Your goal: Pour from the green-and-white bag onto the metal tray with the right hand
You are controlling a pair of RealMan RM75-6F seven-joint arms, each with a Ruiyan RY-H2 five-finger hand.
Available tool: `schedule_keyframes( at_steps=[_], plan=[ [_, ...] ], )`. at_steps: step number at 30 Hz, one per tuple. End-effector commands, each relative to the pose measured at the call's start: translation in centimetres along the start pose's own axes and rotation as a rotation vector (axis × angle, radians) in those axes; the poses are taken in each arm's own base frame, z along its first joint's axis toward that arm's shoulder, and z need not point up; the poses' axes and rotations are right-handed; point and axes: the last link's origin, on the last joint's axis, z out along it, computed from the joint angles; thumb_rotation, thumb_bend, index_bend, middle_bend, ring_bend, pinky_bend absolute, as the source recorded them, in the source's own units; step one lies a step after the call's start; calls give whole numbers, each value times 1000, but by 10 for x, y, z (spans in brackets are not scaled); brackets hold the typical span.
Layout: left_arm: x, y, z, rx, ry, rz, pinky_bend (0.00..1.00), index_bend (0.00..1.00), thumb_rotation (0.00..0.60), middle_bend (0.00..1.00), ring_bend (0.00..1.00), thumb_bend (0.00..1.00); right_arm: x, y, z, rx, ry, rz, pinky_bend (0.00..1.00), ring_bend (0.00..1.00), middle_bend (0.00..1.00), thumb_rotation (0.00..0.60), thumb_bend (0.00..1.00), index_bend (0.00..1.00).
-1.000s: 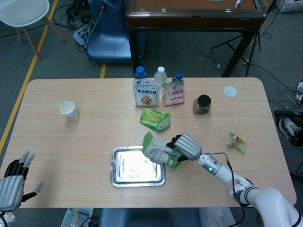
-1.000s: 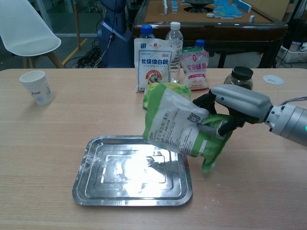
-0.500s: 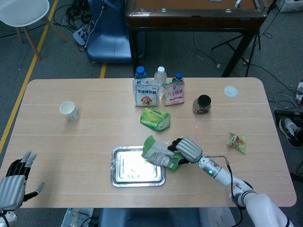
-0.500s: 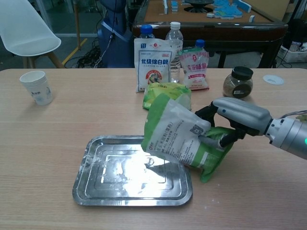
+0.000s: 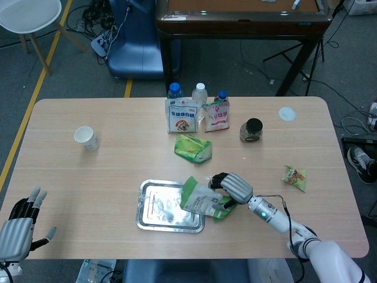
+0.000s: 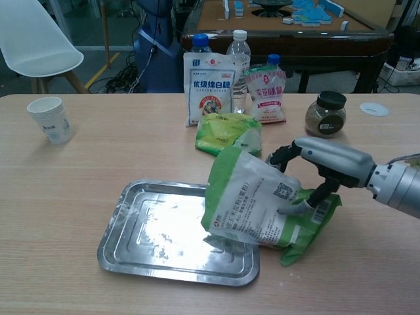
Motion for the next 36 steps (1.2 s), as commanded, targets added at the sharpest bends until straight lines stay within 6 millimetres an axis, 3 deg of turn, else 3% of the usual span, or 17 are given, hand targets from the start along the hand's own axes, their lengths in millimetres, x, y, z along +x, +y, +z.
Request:
schedule_keyframes(
  at_steps=[1,5,12,20,27,36],
  plan=[
    [0,0,0,1,0,1,57,21,600,0,81,229,4,-4,2,14,14,19,345,336,454,600,0,609],
    [0,1,-1,1,0,0,57,20,600,0,81,229,5,-8,5,22,24,41,345,336,455,600,20,609],
    [1,1,-1,-1,1,2,57,20,600,0,81,230,1,-10,8,6,45,46,380,415,519,600,302,609],
    [1,1,-1,-1,1,0,57,20,600,0,81,229,2,-7,1,0,52,54,485,511,596,600,469,677],
    [0,2,0,-6,-3,0,57,20,600,0,81,229,11,-4,-17,13,113,43,501,528,621,600,500,707],
    [-3,4,0,-11,-15,1,57,21,600,0,81,229,7,8,-47,-1,120,-39,501,528,623,600,499,708]
  ],
)
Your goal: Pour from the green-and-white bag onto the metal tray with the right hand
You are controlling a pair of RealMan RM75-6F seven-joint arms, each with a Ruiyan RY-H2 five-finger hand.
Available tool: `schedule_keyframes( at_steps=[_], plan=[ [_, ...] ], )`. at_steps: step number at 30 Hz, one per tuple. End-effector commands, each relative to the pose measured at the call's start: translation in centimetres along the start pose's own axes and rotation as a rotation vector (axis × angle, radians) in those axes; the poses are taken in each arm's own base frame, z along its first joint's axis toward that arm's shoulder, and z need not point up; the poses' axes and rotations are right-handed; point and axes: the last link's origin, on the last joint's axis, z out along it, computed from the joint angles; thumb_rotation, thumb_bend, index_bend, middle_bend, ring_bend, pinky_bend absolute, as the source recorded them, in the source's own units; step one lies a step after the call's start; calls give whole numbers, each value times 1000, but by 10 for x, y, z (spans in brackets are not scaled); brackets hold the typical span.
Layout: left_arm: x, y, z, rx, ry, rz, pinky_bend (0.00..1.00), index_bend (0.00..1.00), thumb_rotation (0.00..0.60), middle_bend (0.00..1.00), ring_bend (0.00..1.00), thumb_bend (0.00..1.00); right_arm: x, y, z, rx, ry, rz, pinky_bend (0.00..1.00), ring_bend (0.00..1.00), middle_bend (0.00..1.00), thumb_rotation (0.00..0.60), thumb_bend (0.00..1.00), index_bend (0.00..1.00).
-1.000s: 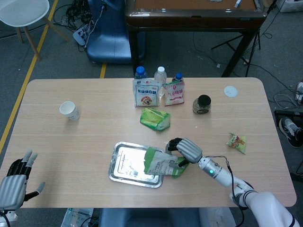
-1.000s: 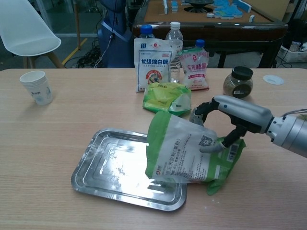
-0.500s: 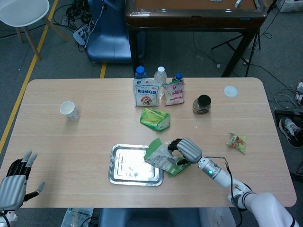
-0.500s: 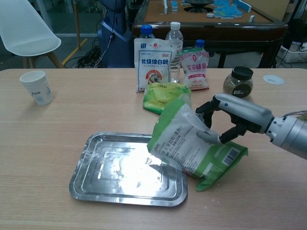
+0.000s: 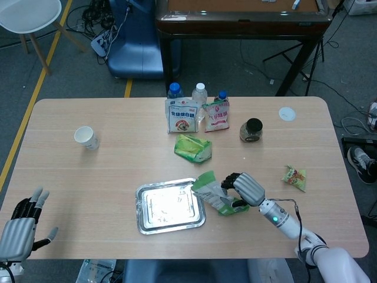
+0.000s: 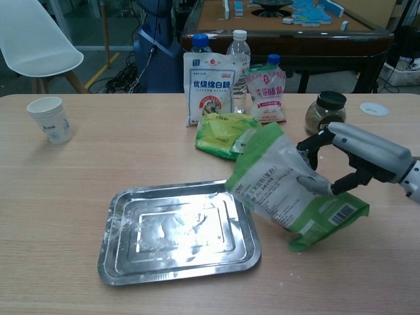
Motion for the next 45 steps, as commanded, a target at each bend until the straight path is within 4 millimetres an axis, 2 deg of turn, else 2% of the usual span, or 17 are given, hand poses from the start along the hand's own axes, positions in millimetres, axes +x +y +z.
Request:
schedule_keyframes(
  at_steps=[1,16,19,24,26,33,36,39,45],
  plan=[
    [0,0,0,0,-1,0,57,21,600,0,81,229,-3,3,-13,-5,-3,-12,501,528,623,600,500,708],
    [-2,0,0,-4,-7,-8,57,21,600,0,81,229,-8,4,-55,-4,-6,-105,501,528,627,600,488,713],
    [-2,1,0,-6,-9,-10,57,21,600,0,81,229,-7,4,-64,-10,11,-120,501,528,627,600,425,714],
    [-4,1,1,-11,-14,-12,57,21,600,0,81,229,-5,4,-75,-33,40,-124,466,514,614,600,164,714],
    [-4,1,1,-12,-13,-13,57,20,600,0,81,229,-4,5,-78,-48,54,-122,437,501,597,600,99,711],
    [-4,1,1,-15,-14,-18,57,21,600,0,81,229,-6,6,-84,-80,68,-94,414,475,559,600,70,691],
    [-3,0,0,-11,-7,-18,57,21,600,0,81,229,-5,3,-83,-61,77,-81,356,417,483,600,39,609],
    [-1,-2,-2,-4,-3,-19,57,21,600,0,81,229,-5,0,-86,-45,74,-86,350,403,450,600,29,550],
    [-2,-3,-3,-3,-5,-22,57,20,600,0,81,230,-5,-1,-102,-71,72,-84,350,397,444,600,26,542]
  ],
)
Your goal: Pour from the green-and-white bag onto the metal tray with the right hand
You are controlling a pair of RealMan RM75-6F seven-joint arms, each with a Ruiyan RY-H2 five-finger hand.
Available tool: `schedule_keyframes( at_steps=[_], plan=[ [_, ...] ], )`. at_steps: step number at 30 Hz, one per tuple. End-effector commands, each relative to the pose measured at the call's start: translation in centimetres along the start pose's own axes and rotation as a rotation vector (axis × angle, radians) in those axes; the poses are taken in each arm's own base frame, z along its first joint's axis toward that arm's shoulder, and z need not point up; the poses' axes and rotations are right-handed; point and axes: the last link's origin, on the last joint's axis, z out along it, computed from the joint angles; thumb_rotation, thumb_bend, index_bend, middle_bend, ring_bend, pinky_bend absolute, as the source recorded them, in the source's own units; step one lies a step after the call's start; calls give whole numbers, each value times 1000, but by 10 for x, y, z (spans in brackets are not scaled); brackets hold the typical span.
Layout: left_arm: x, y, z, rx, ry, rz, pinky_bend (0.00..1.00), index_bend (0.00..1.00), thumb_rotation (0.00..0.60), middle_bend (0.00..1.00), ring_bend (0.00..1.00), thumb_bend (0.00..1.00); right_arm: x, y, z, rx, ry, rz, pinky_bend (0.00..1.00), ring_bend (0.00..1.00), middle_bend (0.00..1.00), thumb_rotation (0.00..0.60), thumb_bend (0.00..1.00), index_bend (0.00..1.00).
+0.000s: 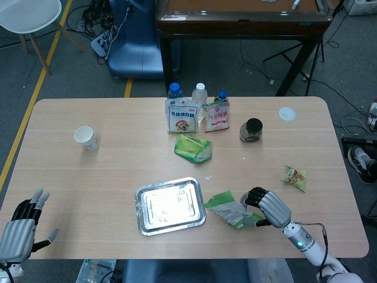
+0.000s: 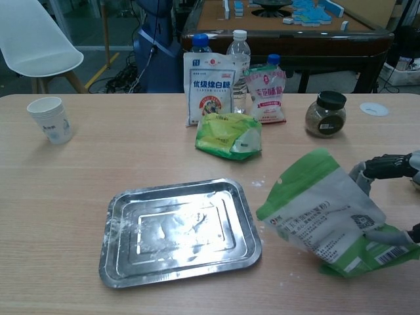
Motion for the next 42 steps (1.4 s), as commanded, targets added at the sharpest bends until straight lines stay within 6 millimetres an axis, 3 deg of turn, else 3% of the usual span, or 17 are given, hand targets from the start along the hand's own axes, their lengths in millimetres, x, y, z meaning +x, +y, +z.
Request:
schedule_keyframes(
  at_steps=[1,24,36,42],
  plan=[
    [-1,0,1,-4,-2,-2,57,20,600,0,81,229,0,1,-8,-28,4,12,349,397,444,600,26,542],
    [2,3,-4,-25,12,-12,57,20,600,0,81,230,2,8,-72,-173,-29,-7,350,397,437,600,26,534],
    [6,4,-1,-27,20,-2,57,20,600,0,81,229,38,8,-89,-159,87,-68,349,375,415,600,28,492],
    [7,1,4,-14,21,2,57,20,600,0,81,229,70,15,-94,-215,102,-201,316,284,376,600,122,414]
  ],
)
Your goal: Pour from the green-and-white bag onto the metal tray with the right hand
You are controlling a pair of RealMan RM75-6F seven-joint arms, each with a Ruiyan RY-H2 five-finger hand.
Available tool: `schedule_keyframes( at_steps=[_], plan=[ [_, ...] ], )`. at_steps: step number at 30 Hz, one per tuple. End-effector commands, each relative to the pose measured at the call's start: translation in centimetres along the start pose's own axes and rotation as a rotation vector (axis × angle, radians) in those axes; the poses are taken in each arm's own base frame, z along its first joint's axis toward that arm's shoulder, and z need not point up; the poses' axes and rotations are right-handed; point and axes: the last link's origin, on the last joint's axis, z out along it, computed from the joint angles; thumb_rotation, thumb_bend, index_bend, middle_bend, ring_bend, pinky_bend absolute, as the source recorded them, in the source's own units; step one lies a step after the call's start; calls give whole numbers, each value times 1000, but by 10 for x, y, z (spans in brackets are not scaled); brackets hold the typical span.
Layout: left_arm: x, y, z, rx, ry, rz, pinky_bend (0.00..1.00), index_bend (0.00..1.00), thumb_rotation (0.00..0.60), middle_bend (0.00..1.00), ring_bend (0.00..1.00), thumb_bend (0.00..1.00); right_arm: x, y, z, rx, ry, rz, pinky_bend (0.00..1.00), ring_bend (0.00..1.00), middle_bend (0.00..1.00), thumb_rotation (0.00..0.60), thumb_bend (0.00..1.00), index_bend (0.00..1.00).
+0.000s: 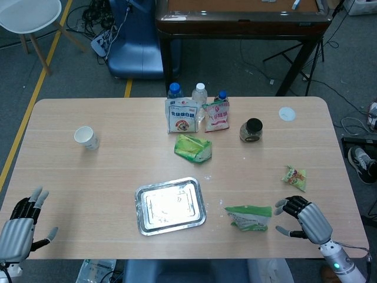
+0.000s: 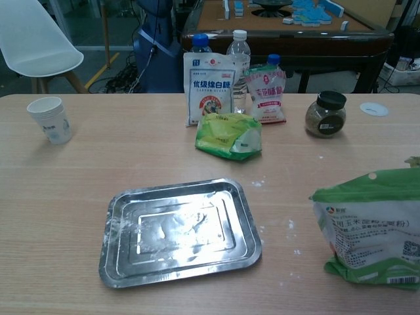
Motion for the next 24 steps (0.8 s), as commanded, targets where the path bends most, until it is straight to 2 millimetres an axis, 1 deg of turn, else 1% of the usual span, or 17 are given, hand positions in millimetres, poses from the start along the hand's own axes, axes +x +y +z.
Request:
schedule_keyframes(
  at_steps=[1,4,7,8,13,17,21,24],
  plan=[
    [1,-1,3,4,3,5,57,20,600,0,81,229,27,7,1,-57,13,-100,306,269,364,600,126,398],
    [1,-2,5,5,3,10,57,20,600,0,80,229,43,3,2,-119,11,-115,272,226,324,600,135,341],
    [2,-2,7,5,6,14,57,20,600,0,79,229,56,-3,2,-176,-4,-113,236,191,287,600,137,291],
    [2,-2,7,6,7,16,57,21,600,0,78,229,65,-6,2,-207,-8,-125,215,172,264,600,138,261],
    [3,-1,10,1,15,22,57,21,600,0,76,229,88,-16,3,-283,-42,-150,176,137,221,600,137,209],
    [4,0,11,-3,16,24,57,21,600,0,76,229,97,-20,4,-320,-72,-134,162,121,201,600,137,171],
    [6,0,11,-2,21,25,57,21,600,0,76,229,98,-23,3,-352,-134,-149,117,69,141,600,138,107],
    [6,0,10,-2,24,25,57,20,600,0,76,229,98,-25,4,-362,-148,-148,90,44,112,600,138,78]
  ],
)
